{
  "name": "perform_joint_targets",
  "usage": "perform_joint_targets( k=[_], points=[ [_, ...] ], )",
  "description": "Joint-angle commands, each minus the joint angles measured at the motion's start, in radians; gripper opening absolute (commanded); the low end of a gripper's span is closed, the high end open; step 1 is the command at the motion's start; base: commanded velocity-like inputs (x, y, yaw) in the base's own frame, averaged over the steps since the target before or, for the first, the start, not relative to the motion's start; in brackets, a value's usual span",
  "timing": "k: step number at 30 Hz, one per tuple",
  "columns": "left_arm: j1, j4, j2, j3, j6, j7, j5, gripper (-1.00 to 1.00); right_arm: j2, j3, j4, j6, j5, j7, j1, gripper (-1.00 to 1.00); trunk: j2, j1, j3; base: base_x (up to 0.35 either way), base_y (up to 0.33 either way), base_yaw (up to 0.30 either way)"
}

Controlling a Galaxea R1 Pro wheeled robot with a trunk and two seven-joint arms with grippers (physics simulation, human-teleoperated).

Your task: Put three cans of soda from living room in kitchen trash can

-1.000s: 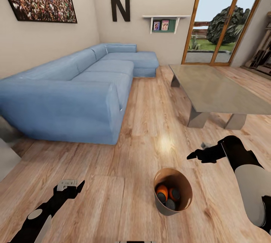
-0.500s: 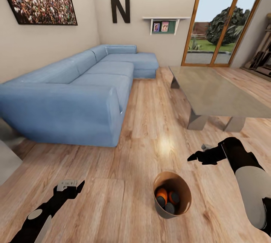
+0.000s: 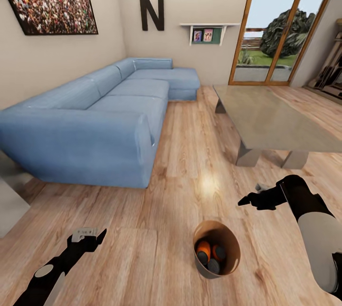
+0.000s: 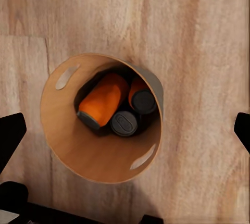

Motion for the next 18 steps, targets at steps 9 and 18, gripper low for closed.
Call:
perform_joint_targets(
  k=[9,18],
  points=[
    [0.0,0.004,0.0,0.001,-0.001,0.001,0.0,1.0,0.004,0.004,-0.009,-0.066,0.001,-0.05,0.046,1.0,0.063,-0.035,0.028,0.0,0.0,0.0],
    [0.0,0.024,0.0,-0.001,-0.006,0.028,-0.001,1.0,0.008,0.003,-0.032,-0.146,-0.003,-0.121,0.131,1.0,0.126,-0.069,0.056,0.0,0.0,0.0]
  ],
)
